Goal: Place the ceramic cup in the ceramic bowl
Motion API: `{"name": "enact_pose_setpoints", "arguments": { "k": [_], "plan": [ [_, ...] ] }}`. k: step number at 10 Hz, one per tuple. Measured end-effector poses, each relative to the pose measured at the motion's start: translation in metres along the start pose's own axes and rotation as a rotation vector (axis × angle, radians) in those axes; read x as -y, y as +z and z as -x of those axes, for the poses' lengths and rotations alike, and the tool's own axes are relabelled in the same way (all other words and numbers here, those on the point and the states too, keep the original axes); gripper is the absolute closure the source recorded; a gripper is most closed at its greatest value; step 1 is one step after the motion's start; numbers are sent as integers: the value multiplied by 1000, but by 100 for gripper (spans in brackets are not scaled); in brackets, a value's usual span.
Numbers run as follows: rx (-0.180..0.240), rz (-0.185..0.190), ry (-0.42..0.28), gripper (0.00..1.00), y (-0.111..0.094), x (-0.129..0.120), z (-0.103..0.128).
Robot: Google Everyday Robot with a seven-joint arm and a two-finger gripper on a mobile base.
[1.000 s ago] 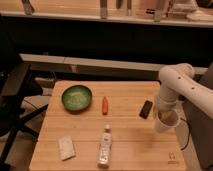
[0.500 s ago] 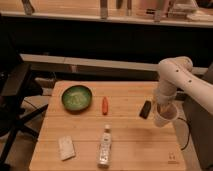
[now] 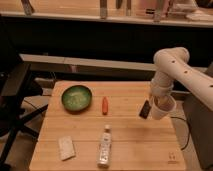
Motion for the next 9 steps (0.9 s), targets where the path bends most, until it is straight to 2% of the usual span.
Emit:
{"name": "enact_pose_setpoints", "arguments": {
  "k": [5, 9],
  "plan": [
    [-13, -12, -73, 100, -13, 28, 29],
    [-36, -24, -147, 100, -18, 53, 63]
  ]
}}
